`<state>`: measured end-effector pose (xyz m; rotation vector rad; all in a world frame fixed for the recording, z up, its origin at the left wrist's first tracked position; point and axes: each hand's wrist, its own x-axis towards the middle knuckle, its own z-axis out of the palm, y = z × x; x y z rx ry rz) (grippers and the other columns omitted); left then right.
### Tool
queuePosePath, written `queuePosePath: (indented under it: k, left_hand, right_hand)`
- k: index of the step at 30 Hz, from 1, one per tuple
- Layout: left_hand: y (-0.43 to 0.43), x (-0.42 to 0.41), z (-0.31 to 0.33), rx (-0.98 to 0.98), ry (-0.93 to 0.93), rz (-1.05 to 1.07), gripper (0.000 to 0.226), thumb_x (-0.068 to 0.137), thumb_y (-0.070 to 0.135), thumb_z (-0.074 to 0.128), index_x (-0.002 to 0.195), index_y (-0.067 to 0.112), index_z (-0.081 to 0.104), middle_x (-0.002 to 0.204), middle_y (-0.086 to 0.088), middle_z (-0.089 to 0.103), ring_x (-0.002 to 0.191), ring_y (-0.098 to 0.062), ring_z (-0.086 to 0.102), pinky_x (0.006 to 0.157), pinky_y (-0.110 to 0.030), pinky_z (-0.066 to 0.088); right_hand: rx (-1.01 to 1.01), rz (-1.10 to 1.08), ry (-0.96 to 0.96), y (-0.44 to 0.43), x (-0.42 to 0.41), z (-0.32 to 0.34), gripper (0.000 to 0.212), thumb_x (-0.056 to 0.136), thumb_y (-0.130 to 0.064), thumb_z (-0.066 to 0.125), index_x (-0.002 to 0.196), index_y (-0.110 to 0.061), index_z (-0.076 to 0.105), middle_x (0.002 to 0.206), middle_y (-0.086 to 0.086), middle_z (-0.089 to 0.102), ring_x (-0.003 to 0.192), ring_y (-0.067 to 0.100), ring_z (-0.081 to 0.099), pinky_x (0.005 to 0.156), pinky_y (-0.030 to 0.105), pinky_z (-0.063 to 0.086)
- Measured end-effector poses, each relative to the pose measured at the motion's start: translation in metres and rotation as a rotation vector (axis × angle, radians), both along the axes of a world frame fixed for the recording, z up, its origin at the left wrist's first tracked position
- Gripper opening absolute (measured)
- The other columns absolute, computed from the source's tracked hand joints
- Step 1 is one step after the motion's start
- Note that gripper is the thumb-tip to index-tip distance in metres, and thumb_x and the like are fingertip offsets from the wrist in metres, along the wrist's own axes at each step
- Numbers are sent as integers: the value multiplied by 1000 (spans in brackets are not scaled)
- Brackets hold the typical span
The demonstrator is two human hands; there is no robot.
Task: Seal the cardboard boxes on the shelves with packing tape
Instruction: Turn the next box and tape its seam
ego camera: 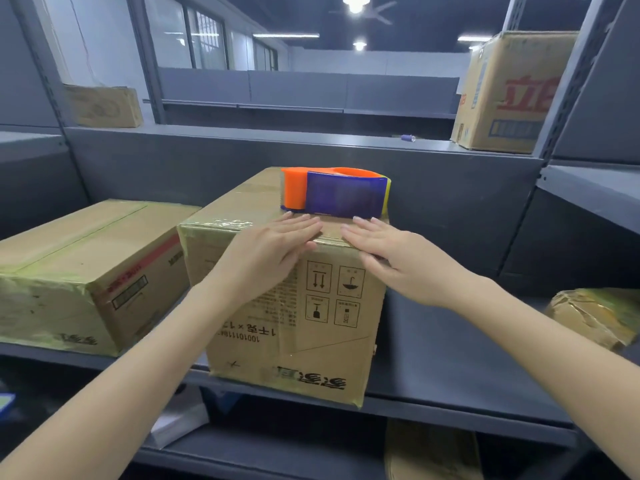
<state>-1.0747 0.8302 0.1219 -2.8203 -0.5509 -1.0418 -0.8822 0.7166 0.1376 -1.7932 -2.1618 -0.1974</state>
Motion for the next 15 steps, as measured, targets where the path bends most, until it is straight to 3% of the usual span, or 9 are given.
queuePosePath:
  k: [3, 8, 12, 15]
  left_hand:
    - [19, -29, 0, -6, -25, 65, 34, 94, 15, 53, 128, 13, 55, 132, 1, 52, 126, -6, 34, 108, -20, 26]
    - [25, -35, -4, 12, -108, 47, 28, 87, 8, 62, 114, 12, 67, 118, -1, 64, 114, -16, 58, 94, -30, 49]
    - [37, -41, 0, -63, -22, 12, 31, 93, 18, 56, 124, 19, 60, 128, 7, 56, 123, -5, 48, 102, -23, 39]
    - [56, -61, 7, -173, 40, 41, 34, 98, 29, 40, 128, 23, 57, 132, 13, 53, 125, 2, 40, 107, -16, 28]
  right_hand:
    - [-46, 4, -53, 15, -12, 2, 46, 100, -32, 33, 146, -27, 28, 152, -15, 22, 143, 6, 12, 117, 31, 19]
    - [19, 48, 98, 23, -18, 1, 42, 98, -22, 46, 136, -36, 43, 125, -42, 26, 126, -17, 22, 108, 22, 31]
    - [52, 16, 153, 23, -27, 6, 39, 93, -15, 54, 130, -28, 54, 129, -28, 44, 126, -8, 37, 107, 23, 35]
    - [145, -75, 49, 24, -44, 6, 38, 86, -13, 54, 122, -22, 63, 127, -12, 59, 122, 6, 50, 95, 20, 39]
